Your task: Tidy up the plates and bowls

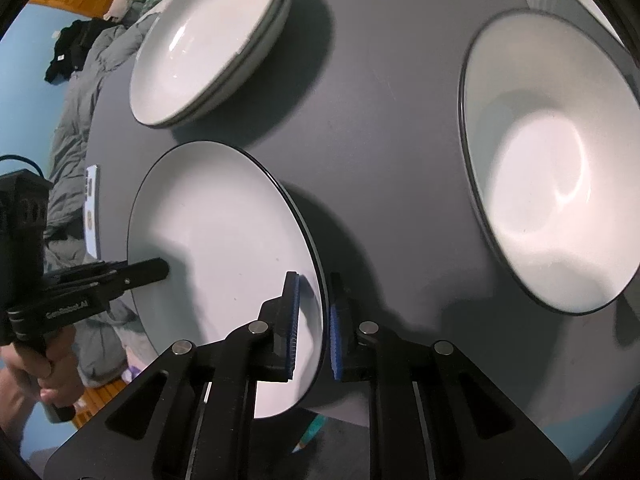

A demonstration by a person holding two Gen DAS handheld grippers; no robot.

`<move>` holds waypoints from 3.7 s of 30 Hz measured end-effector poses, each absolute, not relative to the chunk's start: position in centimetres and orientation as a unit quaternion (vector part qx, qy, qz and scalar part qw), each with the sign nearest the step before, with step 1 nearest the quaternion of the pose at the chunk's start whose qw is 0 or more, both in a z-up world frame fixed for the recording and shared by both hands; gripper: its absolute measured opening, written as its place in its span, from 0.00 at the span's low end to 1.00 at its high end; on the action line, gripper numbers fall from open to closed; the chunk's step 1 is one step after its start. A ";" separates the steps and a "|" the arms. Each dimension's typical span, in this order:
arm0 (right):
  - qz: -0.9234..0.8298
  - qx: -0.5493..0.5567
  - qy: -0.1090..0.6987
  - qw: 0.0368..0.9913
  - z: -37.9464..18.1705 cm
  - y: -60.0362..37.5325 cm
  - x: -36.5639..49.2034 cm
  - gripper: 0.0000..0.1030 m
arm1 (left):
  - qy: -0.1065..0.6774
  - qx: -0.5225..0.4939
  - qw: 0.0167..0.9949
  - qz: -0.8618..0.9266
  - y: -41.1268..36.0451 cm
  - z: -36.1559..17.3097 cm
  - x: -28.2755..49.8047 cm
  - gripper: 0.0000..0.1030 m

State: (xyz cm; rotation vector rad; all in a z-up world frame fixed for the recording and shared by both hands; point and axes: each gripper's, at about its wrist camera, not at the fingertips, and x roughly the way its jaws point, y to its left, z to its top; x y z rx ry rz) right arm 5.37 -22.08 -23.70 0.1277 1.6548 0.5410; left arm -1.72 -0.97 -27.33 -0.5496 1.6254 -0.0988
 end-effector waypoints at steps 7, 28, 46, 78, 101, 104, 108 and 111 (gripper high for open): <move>0.256 0.046 0.715 0.649 -21.6 -21.0 6.8 0.12 | 0.705 -0.243 0.666 -0.034 0.0 -25.3 -0.4 0.13; 0.261 0.041 0.694 0.670 -20.8 -15.0 17.0 0.12 | 0.681 -0.220 0.699 -0.005 5.3 -24.9 11.4 0.18; 0.241 0.049 0.709 0.661 -21.5 -14.3 22.2 0.12 | 0.699 -0.224 0.679 -0.014 5.8 -26.5 14.9 0.20; 0.205 -0.008 0.690 0.694 -19.6 -13.6 21.7 0.45 | 0.688 -0.115 0.716 0.034 3.2 -22.5 14.6 0.57; 0.163 -0.022 0.633 0.757 -11.2 -19.0 16.9 0.71 | 0.618 -0.093 0.781 -0.011 -2.9 -14.8 9.6 0.74; 0.154 -0.024 0.630 0.761 -10.6 -20.4 16.0 0.71 | 0.610 -0.093 0.787 -0.019 -3.9 -14.1 8.9 0.76; 0.144 -0.026 0.630 0.762 -10.2 -22.1 15.0 0.71 | 0.608 -0.095 0.787 -0.035 -5.3 -13.5 8.1 0.76; 0.138 -0.028 0.633 0.761 -10.1 -23.6 14.2 0.71 | 0.608 -0.096 0.786 -0.046 -6.6 -13.3 7.6 0.76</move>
